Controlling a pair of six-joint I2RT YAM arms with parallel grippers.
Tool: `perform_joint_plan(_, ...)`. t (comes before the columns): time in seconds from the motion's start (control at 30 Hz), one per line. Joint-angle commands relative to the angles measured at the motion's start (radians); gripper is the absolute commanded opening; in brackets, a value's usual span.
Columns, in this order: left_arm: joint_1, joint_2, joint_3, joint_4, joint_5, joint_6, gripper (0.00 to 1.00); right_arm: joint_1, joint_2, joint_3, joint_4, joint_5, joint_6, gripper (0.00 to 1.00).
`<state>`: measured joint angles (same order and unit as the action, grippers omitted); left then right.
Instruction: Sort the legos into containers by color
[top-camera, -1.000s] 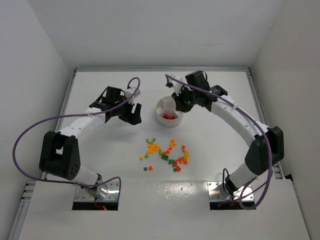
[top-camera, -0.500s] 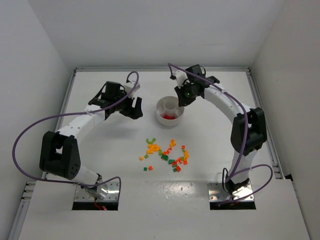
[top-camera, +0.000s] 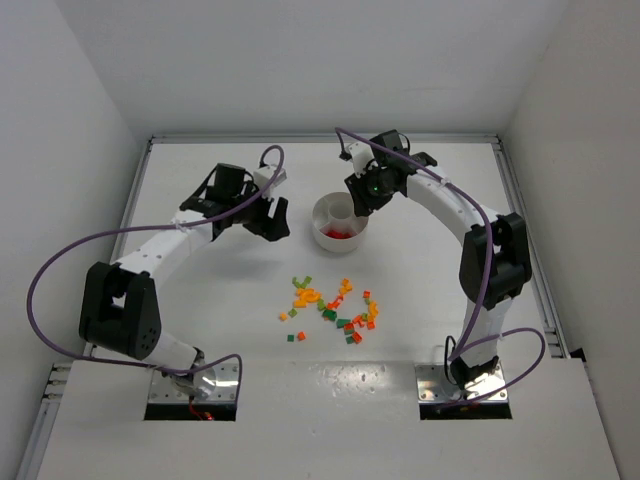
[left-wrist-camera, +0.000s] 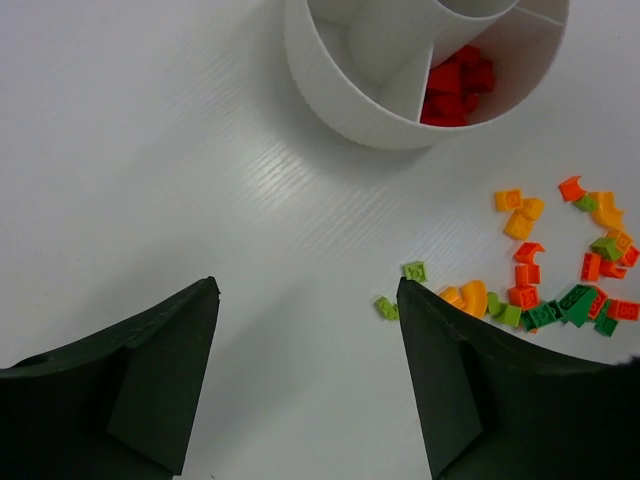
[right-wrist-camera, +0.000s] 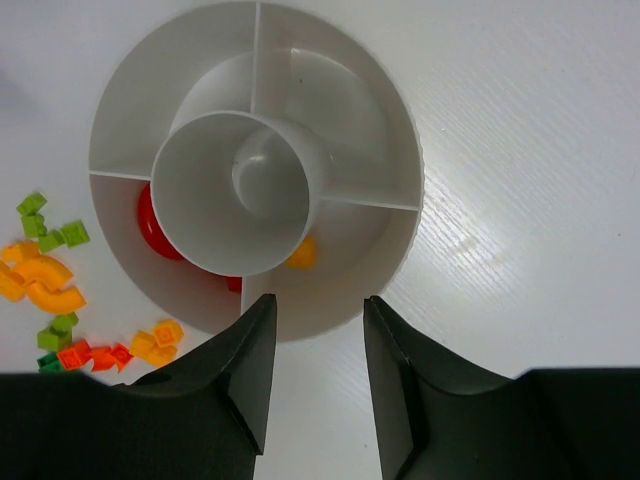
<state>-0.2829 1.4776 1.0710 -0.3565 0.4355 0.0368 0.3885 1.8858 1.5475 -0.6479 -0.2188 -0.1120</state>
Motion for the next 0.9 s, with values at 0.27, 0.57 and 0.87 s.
perform_joint_plan(0.27, -0.243, -0.074, -0.126, -0.093, -0.110, 0.268, 0.65, -0.007, -0.093, -0.015, 0.040, 0.013, 0.049, 0.40)
perform_joint_plan(0.57, -0.464, -0.001, -0.146, -0.110, -0.211, 0.269, 0.65, -0.069, -0.122, -0.036, 0.040, 0.013, 0.078, 0.40)
perform_joint_plan(0.87, -0.504, 0.067, -0.137, -0.078, -0.380, 0.135, 0.62, -0.097, -0.160, -0.076, 0.040, 0.004, 0.078, 0.40)
